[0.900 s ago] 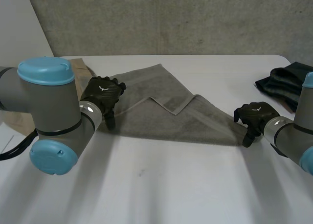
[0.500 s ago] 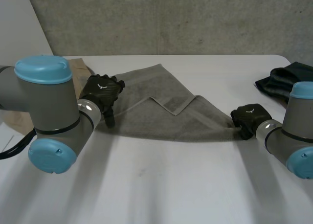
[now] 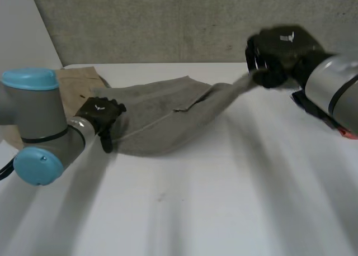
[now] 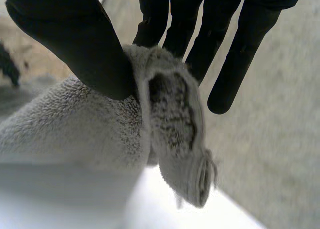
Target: Fold the laundry.
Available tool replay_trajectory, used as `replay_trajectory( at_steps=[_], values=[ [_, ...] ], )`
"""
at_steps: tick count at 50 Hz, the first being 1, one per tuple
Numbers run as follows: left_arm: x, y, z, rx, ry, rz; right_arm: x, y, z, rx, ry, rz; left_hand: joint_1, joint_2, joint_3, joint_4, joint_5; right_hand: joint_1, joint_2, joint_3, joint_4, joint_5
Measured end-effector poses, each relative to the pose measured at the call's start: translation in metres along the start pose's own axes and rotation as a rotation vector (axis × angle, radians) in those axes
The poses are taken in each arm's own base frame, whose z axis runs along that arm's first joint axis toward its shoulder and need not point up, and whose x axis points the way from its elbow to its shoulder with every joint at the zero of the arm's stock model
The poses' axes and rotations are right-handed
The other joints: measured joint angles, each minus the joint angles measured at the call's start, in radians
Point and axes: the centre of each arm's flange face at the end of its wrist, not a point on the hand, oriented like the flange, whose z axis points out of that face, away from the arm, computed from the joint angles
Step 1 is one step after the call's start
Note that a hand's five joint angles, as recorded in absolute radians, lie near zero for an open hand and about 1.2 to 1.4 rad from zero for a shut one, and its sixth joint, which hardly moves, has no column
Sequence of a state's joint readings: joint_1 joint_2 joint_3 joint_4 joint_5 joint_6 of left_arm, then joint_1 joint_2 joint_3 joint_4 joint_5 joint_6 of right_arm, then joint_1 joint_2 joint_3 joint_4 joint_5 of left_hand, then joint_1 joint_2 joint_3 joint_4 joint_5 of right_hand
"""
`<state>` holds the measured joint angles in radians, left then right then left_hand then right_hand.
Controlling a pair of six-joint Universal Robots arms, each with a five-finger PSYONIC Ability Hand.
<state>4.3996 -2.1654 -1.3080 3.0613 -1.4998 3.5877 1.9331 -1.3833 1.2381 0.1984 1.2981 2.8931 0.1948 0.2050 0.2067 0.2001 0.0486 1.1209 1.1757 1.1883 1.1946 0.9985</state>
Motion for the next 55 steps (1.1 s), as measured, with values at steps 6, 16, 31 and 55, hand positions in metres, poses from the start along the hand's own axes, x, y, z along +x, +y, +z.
replay_trajectory(
  at_steps=[6, 16, 31, 55],
  values=[
    [0.001, 0.016, 0.009, -0.059, 0.054, -0.014, -0.013, -0.048, -0.011, 0.126, -0.028, 0.000, 0.000, 0.000, 0.000, 0.000, 0.000, 0.000, 0.000, 0.000, 0.000, 0.000],
    [0.017, 0.022, 0.018, -0.095, 0.074, -0.019, -0.019, -0.090, -0.023, 0.229, -0.027, 0.025, 0.283, 0.237, 0.237, 0.239, 0.238, 0.000, 0.000, 0.000, 0.000, 0.000],
    [-0.025, -0.086, -0.032, 0.259, -0.199, -0.170, 0.040, -0.012, 0.011, -0.037, 0.083, -0.053, 0.960, 0.986, 0.975, 0.992, 0.942, 0.000, 0.000, 0.000, 0.000, 0.000],
    [0.053, -0.132, -0.084, 0.416, 0.014, -0.057, 0.022, 0.117, 0.005, -0.483, -0.193, -0.163, 0.960, 0.990, 0.979, 0.993, 0.942, -0.891, -0.962, -0.974, -0.977, -0.945]
  ],
)
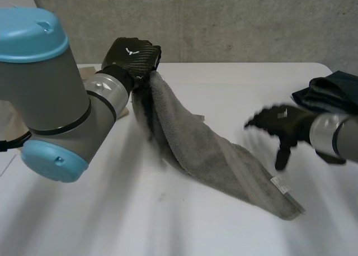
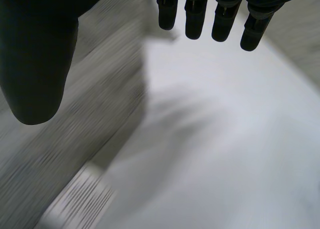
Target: Fold the laundry.
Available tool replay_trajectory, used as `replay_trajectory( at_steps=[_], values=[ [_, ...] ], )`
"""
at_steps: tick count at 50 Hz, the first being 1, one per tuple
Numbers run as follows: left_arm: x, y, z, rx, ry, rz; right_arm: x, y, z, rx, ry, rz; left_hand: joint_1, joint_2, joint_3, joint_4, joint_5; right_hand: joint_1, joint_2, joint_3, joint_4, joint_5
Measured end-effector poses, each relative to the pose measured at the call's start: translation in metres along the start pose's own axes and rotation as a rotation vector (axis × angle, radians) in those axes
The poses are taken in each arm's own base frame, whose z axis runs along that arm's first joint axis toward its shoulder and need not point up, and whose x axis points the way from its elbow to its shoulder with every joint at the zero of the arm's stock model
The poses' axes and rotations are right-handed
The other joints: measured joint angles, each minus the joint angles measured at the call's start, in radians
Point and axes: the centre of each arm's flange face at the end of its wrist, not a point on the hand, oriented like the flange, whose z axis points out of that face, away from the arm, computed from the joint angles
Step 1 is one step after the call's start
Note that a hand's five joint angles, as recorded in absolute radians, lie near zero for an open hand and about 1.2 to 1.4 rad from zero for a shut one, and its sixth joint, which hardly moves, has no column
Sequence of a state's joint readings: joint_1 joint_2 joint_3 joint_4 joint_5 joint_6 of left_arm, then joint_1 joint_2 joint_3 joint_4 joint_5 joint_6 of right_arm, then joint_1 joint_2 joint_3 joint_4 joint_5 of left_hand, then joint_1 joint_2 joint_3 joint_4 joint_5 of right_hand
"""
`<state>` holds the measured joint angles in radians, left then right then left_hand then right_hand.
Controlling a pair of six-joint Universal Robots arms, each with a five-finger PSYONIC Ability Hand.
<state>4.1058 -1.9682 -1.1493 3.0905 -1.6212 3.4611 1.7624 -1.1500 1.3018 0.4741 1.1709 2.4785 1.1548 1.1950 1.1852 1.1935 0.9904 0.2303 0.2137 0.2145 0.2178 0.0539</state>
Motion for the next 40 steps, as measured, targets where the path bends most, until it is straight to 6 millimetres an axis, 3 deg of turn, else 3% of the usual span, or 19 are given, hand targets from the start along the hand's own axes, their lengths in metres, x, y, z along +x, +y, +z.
replay_trajectory(
  at_steps=[6, 10, 18, 22, 24, 28, 32, 37, 40],
  values=[
    [0.005, -0.010, -0.015, -0.004, 0.053, 0.039, 0.005, -0.046, 0.005, 0.158, 0.064, 0.118, 0.000, 0.000, 0.000, 0.000, 0.000, 0.000, 0.000, 0.000, 0.000, 0.000],
    [0.005, -0.013, -0.023, -0.002, 0.072, 0.064, -0.014, -0.063, 0.023, 0.197, 0.003, 0.114, 0.000, 0.000, 0.000, 0.000, 0.000, 0.000, 0.000, 0.000, 0.000, 0.000],
    [0.002, -0.014, -0.029, -0.001, 0.075, 0.097, -0.063, -0.062, 0.083, 0.186, -0.136, 0.073, 0.000, 0.000, 0.000, 0.000, 0.000, 0.199, 0.207, 0.207, 0.202, 0.200],
    [-0.001, -0.013, -0.027, -0.003, 0.070, 0.106, -0.075, -0.055, 0.107, 0.184, -0.157, 0.075, 0.000, 0.000, 0.000, 0.000, 0.000, 0.549, 0.565, 0.558, 0.553, 0.528],
    [-0.003, -0.012, -0.025, -0.004, 0.066, 0.111, -0.076, -0.053, 0.119, 0.198, -0.146, 0.079, 0.000, 0.000, 0.000, 0.000, 0.000, 0.850, 0.876, 0.850, 0.847, 0.837],
    [-0.006, -0.010, -0.017, 0.004, 0.059, 0.122, -0.065, -0.063, 0.131, 0.270, -0.056, 0.089, 0.000, 0.000, 0.000, 0.000, 0.000, 0.882, 0.958, 0.966, 0.972, 0.914],
    [-0.016, -0.022, 0.000, 0.066, 0.014, 0.155, -0.037, -0.091, 0.129, 0.412, 0.133, 0.095, 0.000, 0.002, 0.002, 0.000, 0.000, 0.882, 0.958, 0.968, 0.975, 0.914],
    [-0.045, -0.059, 0.026, 0.198, -0.145, 0.217, 0.019, -0.150, 0.091, 0.701, 0.426, 0.110, 0.000, 0.002, 0.002, 0.001, 0.000, 0.882, 0.958, 0.968, 0.976, 0.927],
    [-0.060, -0.081, 0.033, 0.258, -0.252, 0.240, 0.038, -0.169, 0.069, 0.810, 0.507, 0.107, 0.000, 0.002, 0.002, 0.001, 0.000, 0.882, 0.958, 0.968, 0.976, 0.942]
  ],
)
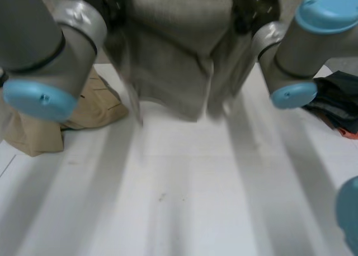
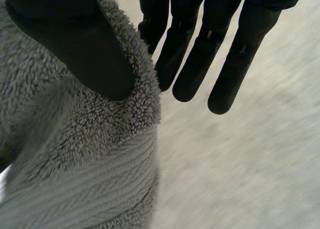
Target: Fold the laundry.
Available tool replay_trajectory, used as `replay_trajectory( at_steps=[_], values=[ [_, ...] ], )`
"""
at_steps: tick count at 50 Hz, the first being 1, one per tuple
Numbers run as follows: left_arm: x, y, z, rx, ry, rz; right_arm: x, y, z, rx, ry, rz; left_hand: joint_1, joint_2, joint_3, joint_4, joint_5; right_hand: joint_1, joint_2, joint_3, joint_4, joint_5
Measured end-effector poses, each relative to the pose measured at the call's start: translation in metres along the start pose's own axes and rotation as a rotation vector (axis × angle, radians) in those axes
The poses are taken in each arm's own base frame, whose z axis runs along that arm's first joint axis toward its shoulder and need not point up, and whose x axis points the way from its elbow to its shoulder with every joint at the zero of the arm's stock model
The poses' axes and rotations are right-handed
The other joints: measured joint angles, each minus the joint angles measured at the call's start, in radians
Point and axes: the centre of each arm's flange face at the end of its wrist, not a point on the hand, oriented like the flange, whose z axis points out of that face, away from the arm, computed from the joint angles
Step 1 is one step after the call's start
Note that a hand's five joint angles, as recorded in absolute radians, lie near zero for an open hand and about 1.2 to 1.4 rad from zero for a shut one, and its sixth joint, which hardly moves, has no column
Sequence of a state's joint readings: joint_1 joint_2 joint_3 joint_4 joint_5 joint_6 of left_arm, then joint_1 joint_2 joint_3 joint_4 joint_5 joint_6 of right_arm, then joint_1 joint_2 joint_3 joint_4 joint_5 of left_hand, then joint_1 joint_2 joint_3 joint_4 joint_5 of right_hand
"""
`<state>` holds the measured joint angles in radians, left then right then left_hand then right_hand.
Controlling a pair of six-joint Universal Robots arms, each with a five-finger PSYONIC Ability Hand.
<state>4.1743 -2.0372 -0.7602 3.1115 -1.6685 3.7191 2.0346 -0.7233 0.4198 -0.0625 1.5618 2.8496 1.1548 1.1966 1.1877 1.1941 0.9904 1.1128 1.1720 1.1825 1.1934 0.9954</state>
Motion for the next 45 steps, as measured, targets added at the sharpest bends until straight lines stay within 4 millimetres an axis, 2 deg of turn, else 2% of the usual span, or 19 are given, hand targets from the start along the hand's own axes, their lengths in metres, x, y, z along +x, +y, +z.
replay_trajectory(
  at_steps=[3, 8, 9, 11, 12, 14, 15, 18, 23, 25, 26, 27, 29, 30, 32, 33, 37, 45],
  values=[
    [-0.010, -0.009, 0.008, 0.022, -0.072, 0.019, 0.014, -0.016, 0.001, 0.063, 0.032, -0.006, 0.000, 0.000, 0.000, 0.000, 0.000, 0.000, 0.000, 0.000, 0.000, 0.001],
    [-0.009, -0.011, 0.008, 0.018, -0.088, 0.031, 0.024, -0.016, -0.005, 0.065, 0.026, -0.016, 0.000, 0.000, 0.000, 0.000, 0.000, 0.000, 0.000, 0.000, 0.000, 0.001],
    [0.001, -0.005, 0.004, -0.011, -0.053, 0.038, 0.026, -0.006, -0.013, 0.027, -0.004, -0.020, 0.000, 0.000, 0.000, 0.000, 0.000, 0.000, 0.000, 0.000, 0.000, 0.001],
    [0.009, 0.002, 0.000, -0.031, -0.023, 0.042, 0.025, 0.004, -0.019, -0.013, -0.035, -0.020, 0.000, 0.000, 0.000, 0.000, 0.000, 0.000, 0.000, 0.000, 0.001, 0.004],
    [0.024, 0.015, -0.007, -0.073, 0.033, 0.048, 0.022, 0.017, -0.027, -0.062, -0.072, -0.017, 0.000, 0.000, 0.000, 0.000, 0.000, 0.000, 0.000, 0.000, 0.001, 0.012],
    [0.041, 0.031, -0.016, -0.119, 0.094, 0.055, 0.018, 0.034, -0.037, -0.123, -0.113, -0.011, 0.000, 0.000, 0.000, 0.000, 0.000, 0.000, 0.000, 0.000, 0.001, 0.013],
    [0.057, 0.048, -0.027, -0.168, 0.157, 0.061, 0.012, 0.057, -0.051, -0.206, -0.166, -0.002, 0.000, 0.000, 0.000, 0.000, 0.000, 0.000, 0.000, 0.001, 0.001, 0.014],
    [0.092, 0.087, -0.053, -0.287, 0.284, 0.076, 0.003, 0.100, -0.082, -0.366, -0.248, 0.011, 0.000, 0.000, 0.000, 0.000, 0.000, 0.000, 0.000, 0.004, 0.001, 0.014],
    [0.133, 0.137, -0.091, -0.456, 0.414, 0.093, -0.003, 0.159, -0.133, -0.598, -0.331, -0.027, 0.000, 0.000, 0.000, 0.000, 0.000, 0.000, 0.000, 0.003, 0.002, 0.014],
    [0.137, 0.142, -0.095, -0.474, 0.425, 0.093, -0.003, 0.164, -0.139, -0.624, -0.341, -0.038, 0.000, 0.000, 0.000, 0.000, 0.000, 0.000, 0.000, 0.004, 0.002, 0.014],
    [0.145, 0.150, -0.104, -0.513, 0.446, 0.088, -0.003, 0.168, -0.144, -0.647, -0.349, -0.048, -0.011, -0.021, -0.018, -0.015, -0.010, 0.000, 0.000, 0.004, 0.002, 0.014],
    [0.148, 0.152, -0.108, -0.530, 0.454, 0.081, -0.001, 0.176, -0.159, -0.715, -0.380, -0.086, -0.037, -0.061, -0.050, -0.054, -0.039, 0.000, 0.000, 0.004, 0.002, 0.014],
    [0.151, 0.152, -0.112, -0.548, 0.462, 0.065, 0.000, 0.176, -0.167, -0.751, -0.401, -0.110, -0.170, -0.198, -0.174, -0.180, -0.155, 0.000, -0.007, -0.007, -0.008, 0.006],
    [0.152, 0.150, -0.113, -0.554, 0.466, 0.056, 0.002, 0.173, -0.169, -0.765, -0.409, -0.121, -0.398, -0.390, -0.378, -0.388, -0.359, -0.008, -0.033, -0.038, -0.046, -0.017],
    [0.151, 0.146, -0.115, -0.561, 0.472, 0.035, 0.004, 0.167, -0.172, -0.779, -0.418, -0.133, -0.582, -0.568, -0.555, -0.568, -0.539, -0.119, -0.186, -0.192, -0.186, -0.161],
    [0.149, 0.143, -0.116, -0.562, 0.476, 0.024, 0.007, 0.161, -0.171, -0.780, -0.419, -0.139, -0.702, -0.707, -0.697, -0.708, -0.679, -0.259, -0.327, -0.328, -0.337, -0.318],
    [0.139, 0.131, -0.117, -0.571, 0.485, -0.008, 0.014, 0.140, -0.167, -0.767, -0.410, -0.145, -0.751, -0.795, -0.786, -0.803, -0.775, -0.549, -0.609, -0.616, -0.629, -0.618],
    [0.103, 0.119, -0.123, -0.610, 0.452, -0.063, 0.021, 0.107, -0.154, -0.710, -0.435, -0.187, -0.797, -0.849, -0.841, -0.851, -0.829, -0.600, -0.677, -0.681, -0.702, -0.700]
  ],
)
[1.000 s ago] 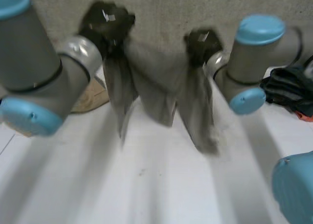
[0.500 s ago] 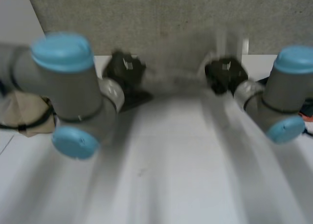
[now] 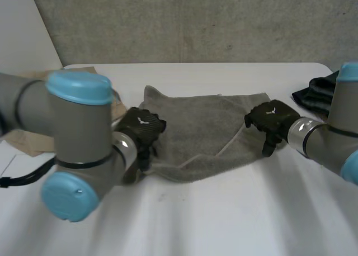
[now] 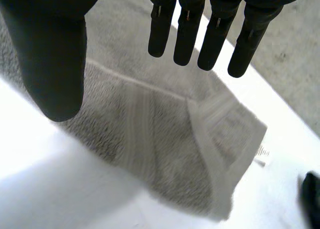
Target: Fold the laundry.
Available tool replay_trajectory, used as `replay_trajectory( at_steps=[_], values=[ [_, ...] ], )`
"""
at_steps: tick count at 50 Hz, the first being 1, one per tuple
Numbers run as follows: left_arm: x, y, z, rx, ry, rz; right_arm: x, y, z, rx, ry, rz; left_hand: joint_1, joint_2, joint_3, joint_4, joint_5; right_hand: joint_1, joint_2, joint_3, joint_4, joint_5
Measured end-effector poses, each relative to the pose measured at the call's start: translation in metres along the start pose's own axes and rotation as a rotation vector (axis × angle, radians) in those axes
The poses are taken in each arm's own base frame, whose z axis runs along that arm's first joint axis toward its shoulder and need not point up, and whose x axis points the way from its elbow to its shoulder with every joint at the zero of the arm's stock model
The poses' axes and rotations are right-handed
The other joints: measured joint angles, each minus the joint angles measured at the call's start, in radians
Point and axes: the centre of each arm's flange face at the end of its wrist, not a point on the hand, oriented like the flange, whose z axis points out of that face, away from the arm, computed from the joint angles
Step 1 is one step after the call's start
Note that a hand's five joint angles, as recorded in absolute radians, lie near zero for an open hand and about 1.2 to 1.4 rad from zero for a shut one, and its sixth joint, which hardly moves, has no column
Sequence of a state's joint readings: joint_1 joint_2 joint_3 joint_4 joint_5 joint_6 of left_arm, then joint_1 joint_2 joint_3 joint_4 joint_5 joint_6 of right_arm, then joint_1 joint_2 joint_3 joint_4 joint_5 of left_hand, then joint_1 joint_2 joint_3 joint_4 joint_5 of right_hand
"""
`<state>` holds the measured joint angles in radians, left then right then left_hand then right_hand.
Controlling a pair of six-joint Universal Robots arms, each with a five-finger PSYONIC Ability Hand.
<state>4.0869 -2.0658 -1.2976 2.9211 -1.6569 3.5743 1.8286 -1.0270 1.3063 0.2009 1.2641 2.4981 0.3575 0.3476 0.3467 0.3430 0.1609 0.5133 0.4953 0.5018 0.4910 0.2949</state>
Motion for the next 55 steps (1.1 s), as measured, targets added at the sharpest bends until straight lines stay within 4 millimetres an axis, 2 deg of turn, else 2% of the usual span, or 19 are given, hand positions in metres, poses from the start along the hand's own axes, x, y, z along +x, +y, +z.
replay_trajectory(
  at_steps=[6, 11, 12, 23, 26, 28, 29, 30, 31, 39, 41, 42, 47, 55],
  values=[
    [-0.020, 0.005, -0.017, -0.008, -0.013, -0.066, 0.001, -0.016, 0.004, 0.054, -0.080, -0.157, -0.005, -0.006, -0.006, -0.006, -0.006, 0.000, 0.000, 0.000, 0.000, 0.004],
    [-0.028, 0.011, -0.023, -0.013, -0.003, -0.098, 0.000, -0.018, 0.019, 0.086, -0.140, -0.268, -0.005, -0.006, -0.006, -0.006, -0.006, 0.003, 0.017, 0.008, 0.025, 0.051],
    [-0.032, 0.014, -0.024, -0.017, 0.003, -0.111, -0.002, -0.015, 0.030, 0.092, -0.163, -0.314, -0.005, -0.006, -0.006, -0.006, -0.006, 0.003, 0.033, 0.025, 0.042, 0.069],
    [-0.035, 0.027, -0.024, -0.034, 0.019, -0.145, -0.003, 0.006, 0.083, 0.081, -0.163, -0.422, -0.005, -0.006, -0.006, -0.006, -0.006, 0.032, 0.058, 0.058, 0.067, 0.095],
    [-0.035, 0.027, -0.023, -0.031, 0.016, -0.145, -0.001, 0.014, 0.096, 0.068, -0.139, -0.432, -0.005, -0.006, -0.006, -0.006, -0.006, 0.103, 0.126, 0.113, 0.123, 0.150],
    [-0.035, 0.027, -0.023, -0.028, 0.011, -0.145, 0.001, 0.018, 0.103, 0.059, -0.125, -0.433, -0.005, -0.006, -0.006, -0.006, -0.006, 0.263, 0.274, 0.264, 0.273, 0.296],
    [-0.035, 0.027, -0.023, -0.027, 0.010, -0.145, 0.001, 0.019, 0.105, 0.056, -0.123, -0.432, -0.005, -0.006, -0.006, -0.006, -0.006, 0.330, 0.351, 0.339, 0.330, 0.354],
    [-0.036, 0.027, -0.022, -0.026, 0.007, -0.145, 0.002, 0.020, 0.106, 0.053, -0.120, -0.429, -0.005, -0.006, -0.006, -0.006, -0.006, 0.514, 0.539, 0.510, 0.519, 0.541],
    [-0.036, 0.027, -0.022, -0.025, 0.005, -0.146, 0.003, 0.021, 0.107, 0.050, -0.117, -0.424, -0.005, -0.006, -0.006, -0.006, -0.006, 0.599, 0.633, 0.608, 0.620, 0.641],
    [-0.042, 0.028, -0.019, -0.022, -0.015, -0.150, 0.019, 0.002, 0.092, 0.063, -0.086, -0.288, -0.005, -0.006, -0.006, -0.006, -0.006, 0.608, 0.680, 0.679, 0.700, 0.691],
    [-0.044, 0.029, -0.018, -0.022, -0.019, -0.151, 0.023, -0.003, 0.088, 0.070, -0.074, -0.242, -0.005, -0.006, -0.006, -0.006, -0.006, 0.419, 0.450, 0.452, 0.480, 0.488],
    [-0.044, 0.029, -0.018, -0.021, -0.019, -0.151, 0.024, -0.004, 0.087, 0.072, -0.071, -0.232, -0.005, -0.006, -0.006, -0.006, -0.006, 0.387, 0.415, 0.418, 0.433, 0.445],
    [-0.044, 0.029, -0.017, -0.020, -0.020, -0.152, 0.030, -0.006, 0.081, 0.079, -0.055, -0.185, -0.005, -0.006, -0.006, -0.006, -0.006, 0.326, 0.336, 0.336, 0.345, 0.358],
    [-0.044, 0.028, -0.017, -0.016, -0.021, -0.154, 0.025, 0.007, 0.087, 0.049, -0.071, -0.209, -0.005, -0.006, -0.006, -0.006, -0.006, 0.135, 0.156, 0.143, 0.149, 0.154]
  ],
)
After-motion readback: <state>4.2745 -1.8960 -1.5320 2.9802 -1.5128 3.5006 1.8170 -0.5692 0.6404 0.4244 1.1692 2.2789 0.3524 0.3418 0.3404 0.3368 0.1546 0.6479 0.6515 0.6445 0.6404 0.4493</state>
